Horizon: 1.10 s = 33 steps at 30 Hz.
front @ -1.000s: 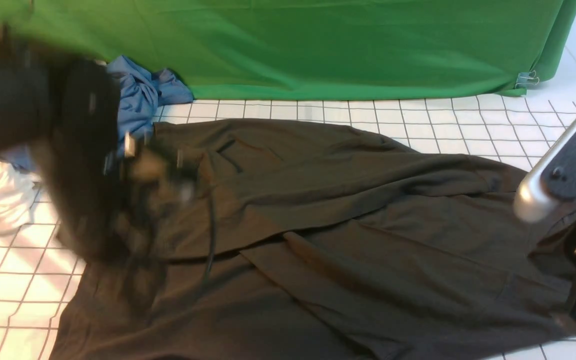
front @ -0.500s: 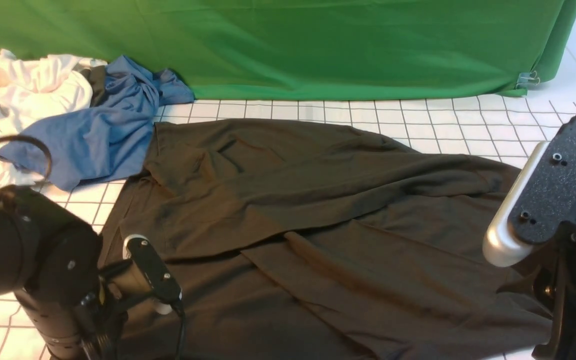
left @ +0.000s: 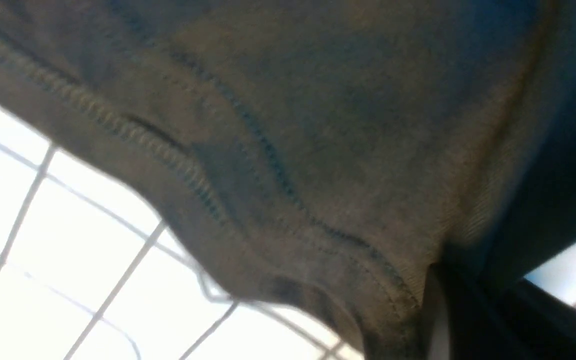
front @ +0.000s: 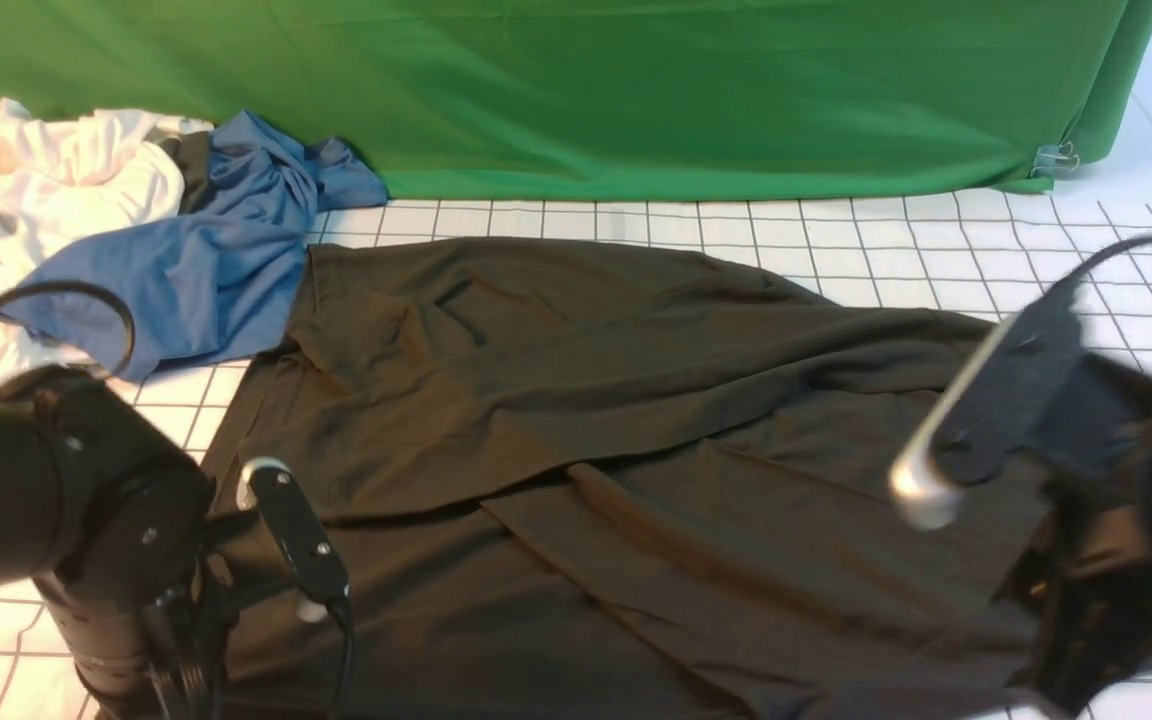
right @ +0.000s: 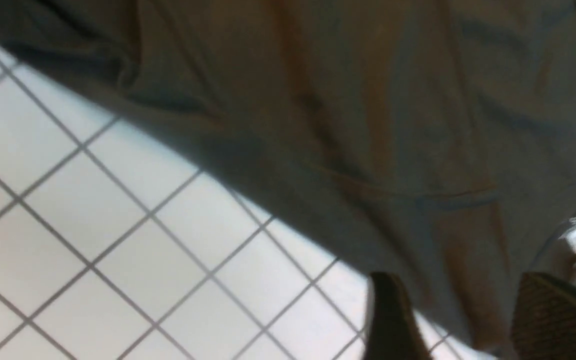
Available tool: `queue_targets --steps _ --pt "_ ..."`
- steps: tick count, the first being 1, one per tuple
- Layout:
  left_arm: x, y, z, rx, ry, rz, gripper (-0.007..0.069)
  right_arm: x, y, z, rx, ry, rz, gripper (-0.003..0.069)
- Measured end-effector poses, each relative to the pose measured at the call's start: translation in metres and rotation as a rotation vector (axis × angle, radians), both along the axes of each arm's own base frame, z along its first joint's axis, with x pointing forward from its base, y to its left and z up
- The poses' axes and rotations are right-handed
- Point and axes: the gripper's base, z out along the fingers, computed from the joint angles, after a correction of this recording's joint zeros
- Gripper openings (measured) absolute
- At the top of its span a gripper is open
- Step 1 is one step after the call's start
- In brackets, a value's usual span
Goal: Fold a long-sleeved shirt over a white checkered tablecloth.
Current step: 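Grasp the near edge of the shirt at its hem and shoulder corners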
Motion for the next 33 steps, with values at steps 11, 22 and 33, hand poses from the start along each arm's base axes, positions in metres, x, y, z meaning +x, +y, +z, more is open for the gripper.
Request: queue_targets --steps 11,22,33 --pt "-0.005 0.003 0.024 -0.021 -0.056 0.055 -0.0029 0.036 0.035 -0.087 -0.151 0.228 0.017 0.0447" --pt "-0.005 0.001 0.025 -0.05 -0.077 0.063 -0.0029 0.047 0.048 -0.127 -0.159 0.274 0.035 0.0437" --pt "-0.005 0.001 0.026 -0.052 -0.078 0.063 -0.0029 0.044 0.046 -0.124 -0.167 0.285 0.029 0.0032"
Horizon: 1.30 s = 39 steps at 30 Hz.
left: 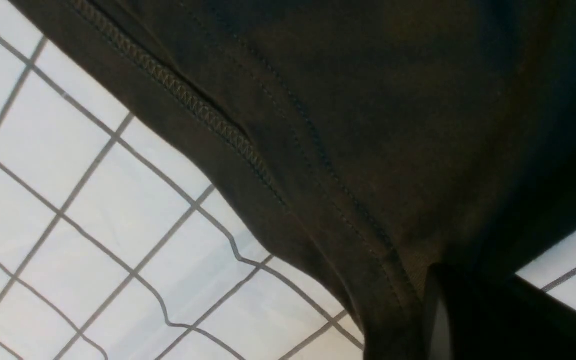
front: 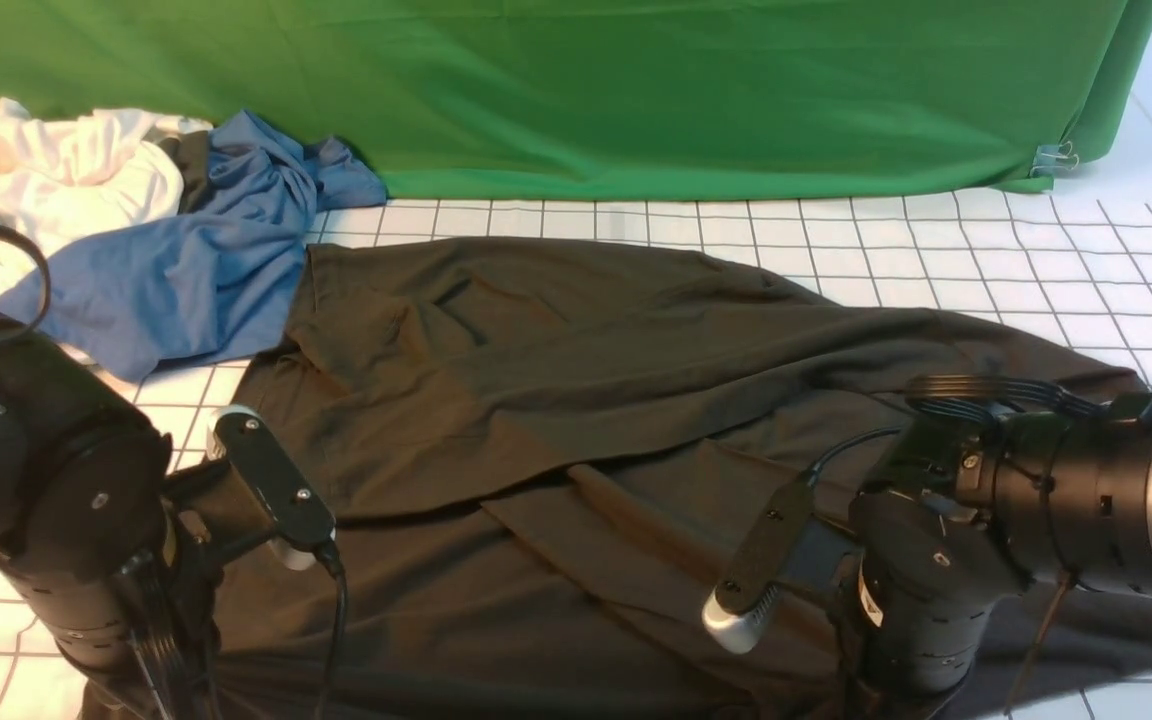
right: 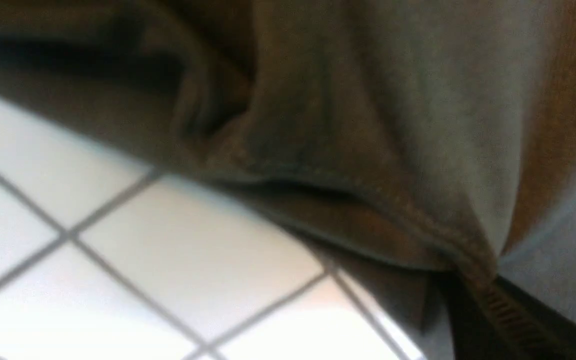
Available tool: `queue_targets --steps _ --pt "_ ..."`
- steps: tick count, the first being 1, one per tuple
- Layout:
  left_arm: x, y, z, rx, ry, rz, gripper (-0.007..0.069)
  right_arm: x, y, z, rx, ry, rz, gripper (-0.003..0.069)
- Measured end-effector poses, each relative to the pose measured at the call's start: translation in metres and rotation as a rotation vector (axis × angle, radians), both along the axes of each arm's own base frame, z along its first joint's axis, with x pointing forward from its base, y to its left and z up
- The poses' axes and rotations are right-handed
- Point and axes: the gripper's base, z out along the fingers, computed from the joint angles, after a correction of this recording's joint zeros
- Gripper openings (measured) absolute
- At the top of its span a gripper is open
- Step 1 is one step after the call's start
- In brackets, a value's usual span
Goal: Fold a long-sleeved shirt over a white checkered tablecloth.
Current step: 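Grasp the near edge of the shirt at its hem and shoulder corners, then fold the black garment in half by bringing its near edge over to the far edge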
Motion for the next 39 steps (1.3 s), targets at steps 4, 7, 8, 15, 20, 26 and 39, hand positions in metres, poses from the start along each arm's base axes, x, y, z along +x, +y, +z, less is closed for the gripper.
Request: queue_targets --steps 4,7,8,15,20,26,39 --pt "-0.004 0.002 0.011 0.002 -0.012 0.006 -0.0029 -0.006 -0.006 0.024 0.019 -0.033 0.004 0.0031" --pt "-0.001 0.003 0.025 0.005 -0.053 0.002 -0.0029 -0.009 -0.01 0.044 0.048 -0.074 0.016 0.003" --pt "0.001 0.003 0.031 0.007 -0.072 -0.001 -0.0029 -0.007 -0.012 0.051 0.056 -0.087 0.012 0.0029" --pt "0.042 0.0 0.083 -0.011 -0.257 0.008 -0.0029 0.033 -0.039 0.09 0.126 -0.208 -0.098 0.0029" --pt "0.086 0.007 0.1 -0.015 -0.315 0.032 -0.0029 0.071 -0.056 0.107 0.17 -0.289 -0.156 0.0029" --pt "0.132 0.01 0.105 -0.012 -0.361 0.02 -0.0029 0.117 -0.059 0.123 0.176 -0.357 -0.146 0.0029" --pt "0.222 0.016 0.102 0.007 -0.484 -0.009 -0.0029 0.211 -0.052 0.116 0.153 -0.433 -0.091 0.0029"
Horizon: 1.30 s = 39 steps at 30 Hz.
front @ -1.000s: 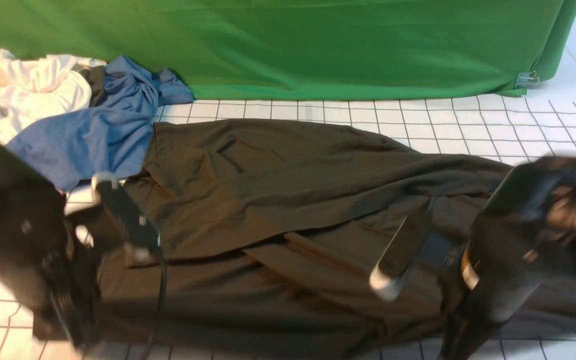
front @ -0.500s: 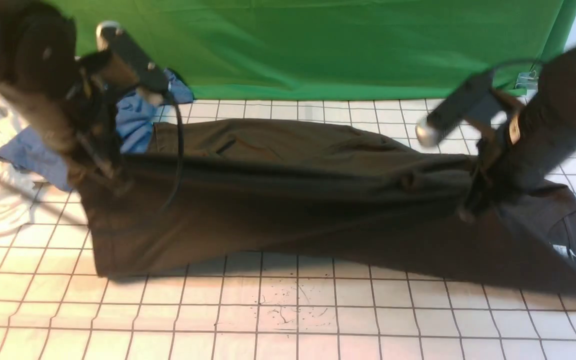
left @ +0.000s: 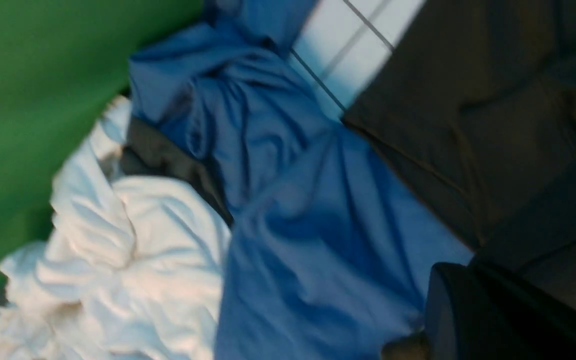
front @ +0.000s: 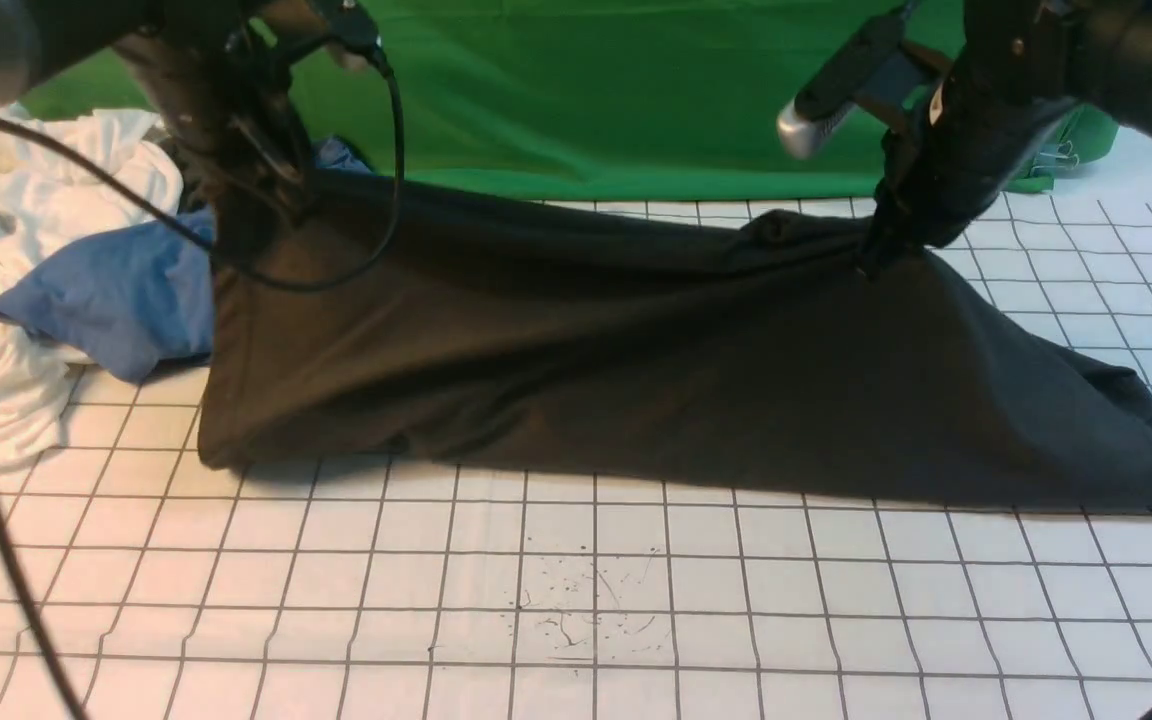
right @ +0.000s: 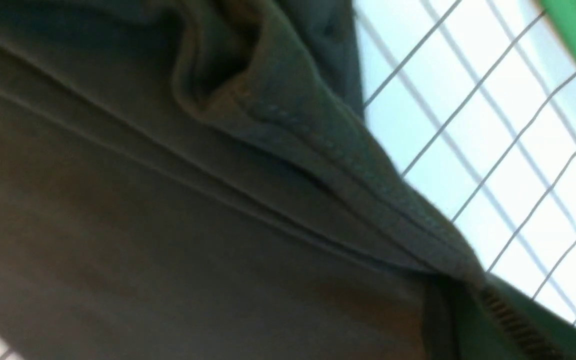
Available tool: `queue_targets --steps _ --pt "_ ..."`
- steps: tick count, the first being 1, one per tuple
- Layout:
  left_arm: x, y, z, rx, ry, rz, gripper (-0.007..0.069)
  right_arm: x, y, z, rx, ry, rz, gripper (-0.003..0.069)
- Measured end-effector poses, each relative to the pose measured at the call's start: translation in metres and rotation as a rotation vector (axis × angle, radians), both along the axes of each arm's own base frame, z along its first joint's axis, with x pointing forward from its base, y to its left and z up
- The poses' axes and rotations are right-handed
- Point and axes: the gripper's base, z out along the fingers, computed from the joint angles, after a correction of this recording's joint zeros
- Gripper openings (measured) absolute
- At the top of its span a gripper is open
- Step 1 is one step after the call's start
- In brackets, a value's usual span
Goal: Fold a long-sleeved shirt over a white checkered tablecloth.
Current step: 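Fold the black garment in half by bringing its near edge over to the far edge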
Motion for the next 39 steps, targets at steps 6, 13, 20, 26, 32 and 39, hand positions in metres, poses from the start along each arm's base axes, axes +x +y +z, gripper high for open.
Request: queue_targets --steps 6,13,20,26,32,39 --pt "0.032 0.006 -0.011 -0.016 -0.074 0.0 -0.0029 0.034 -0.012 -0.018 0.017 -0.051 -0.032 0.0029" --pt "0.049 0.012 -0.035 -0.037 -0.082 0.002 -0.0029 0.05 -0.016 -0.04 0.027 -0.076 -0.035 0.0029" --pt "0.047 0.016 -0.039 -0.268 -0.046 0.257 -0.0005 0.054 -0.015 -0.049 0.042 -0.074 -0.058 0.0069" --pt "0.046 0.02 -0.059 -0.413 0.086 0.335 0.0181 0.054 -0.016 -0.048 0.049 -0.078 -0.075 0.0165" --pt "0.061 0.023 -0.095 -0.487 0.102 0.402 0.042 0.054 -0.017 -0.049 0.056 -0.072 -0.097 0.023" --pt "0.072 0.023 -0.132 -0.571 0.131 0.449 0.0485 0.054 -0.018 -0.049 0.057 -0.07 -0.105 0.0238"
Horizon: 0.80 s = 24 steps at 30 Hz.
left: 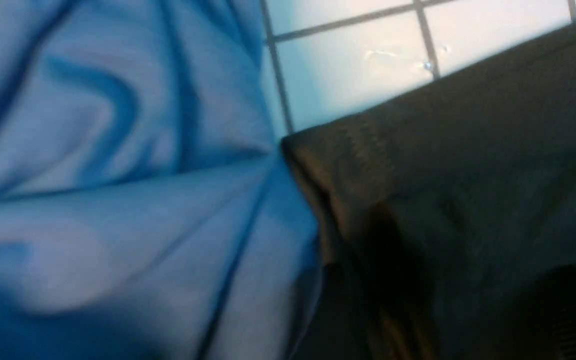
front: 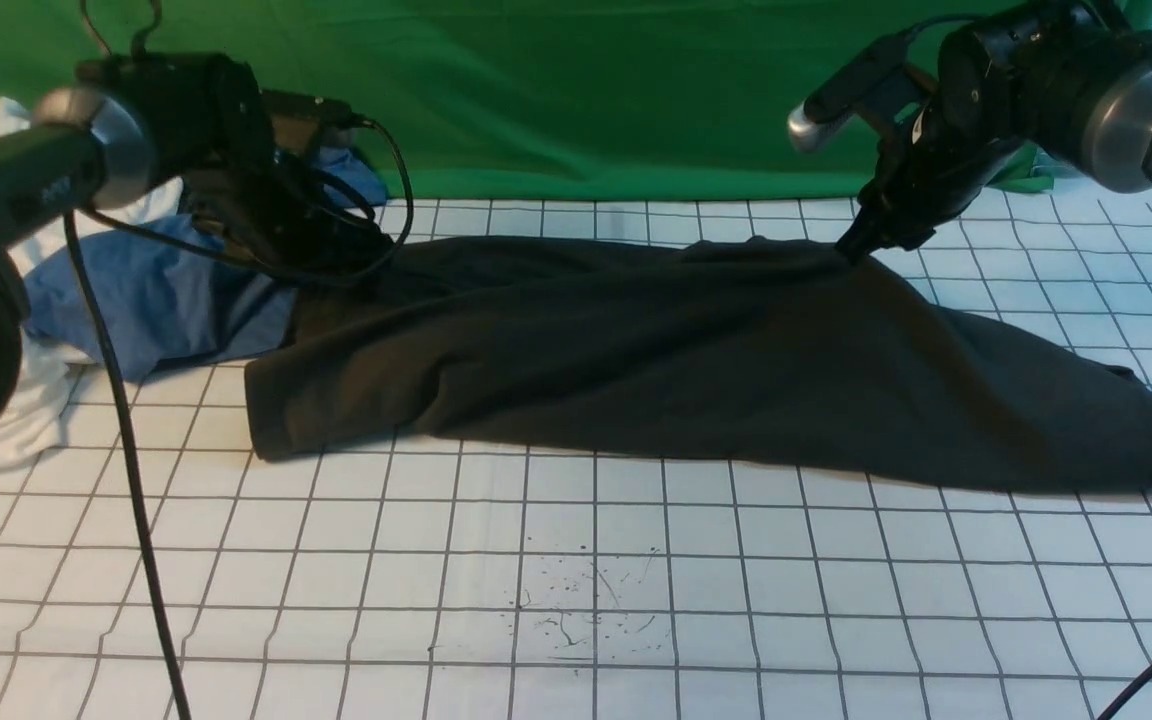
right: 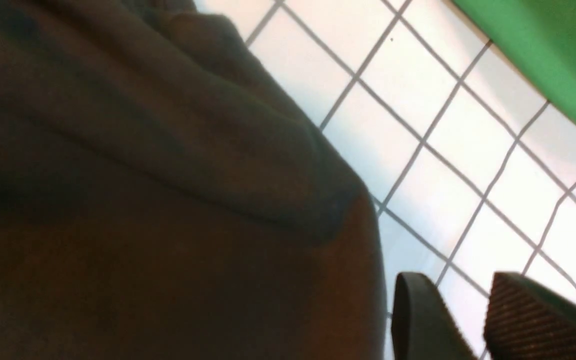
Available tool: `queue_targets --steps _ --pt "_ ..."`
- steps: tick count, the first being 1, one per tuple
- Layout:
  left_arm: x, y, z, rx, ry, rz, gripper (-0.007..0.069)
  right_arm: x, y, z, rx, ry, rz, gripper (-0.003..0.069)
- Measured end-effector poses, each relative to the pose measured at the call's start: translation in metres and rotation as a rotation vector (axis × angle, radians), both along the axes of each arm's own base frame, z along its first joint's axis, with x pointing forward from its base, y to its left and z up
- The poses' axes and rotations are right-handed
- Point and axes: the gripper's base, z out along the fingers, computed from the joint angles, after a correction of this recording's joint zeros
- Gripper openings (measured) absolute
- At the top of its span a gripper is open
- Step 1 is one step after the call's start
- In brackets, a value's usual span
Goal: Fold a long-sleeved shirt over a white checkered tablecloth.
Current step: 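Fold the black garment in half by bringing its near edge over to the far edge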
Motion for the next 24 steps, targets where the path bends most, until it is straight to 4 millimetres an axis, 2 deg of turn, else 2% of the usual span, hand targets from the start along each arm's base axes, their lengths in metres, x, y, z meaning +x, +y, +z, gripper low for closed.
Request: queue_targets --steps 2,6,9,12,17,20,21,24 --pt "0.002 -0.001 -0.002 -0.013 -0.017 0.006 0.0444 -0.001 0.0 -0.001 -0.003 0.01 -0.002 0.0239" --pt "0.005 -0.001 0.001 -0.019 -0.047 0.01 0.0279 -0.002 -0.001 -0.002 -0.009 0.032 -0.008 0.0239" --pt "0.006 -0.001 0.002 -0.015 -0.059 0.004 0.0074 -0.003 -0.001 -0.002 -0.012 0.039 -0.01 0.0239" --pt "0.006 -0.001 0.003 -0.009 -0.063 -0.008 -0.0007 -0.003 -0.001 -0.002 -0.012 0.039 -0.01 0.0239" --pt "0.011 -0.002 0.021 -0.002 -0.098 -0.025 -0.0026 -0.004 -0.002 0.0 -0.016 0.045 -0.012 0.0242" --pt "0.017 -0.001 0.047 0.016 -0.158 -0.037 -0.0026 -0.005 -0.002 0.0 -0.019 0.056 -0.015 0.0242" --pt "0.017 -0.001 0.048 0.019 -0.16 -0.038 -0.0026 -0.006 -0.002 0.0 -0.019 0.057 -0.015 0.0242" --pt "0.02 0.0 0.07 0.036 -0.215 -0.043 -0.0026 -0.006 -0.003 0.0 -0.02 0.058 -0.016 0.0242"
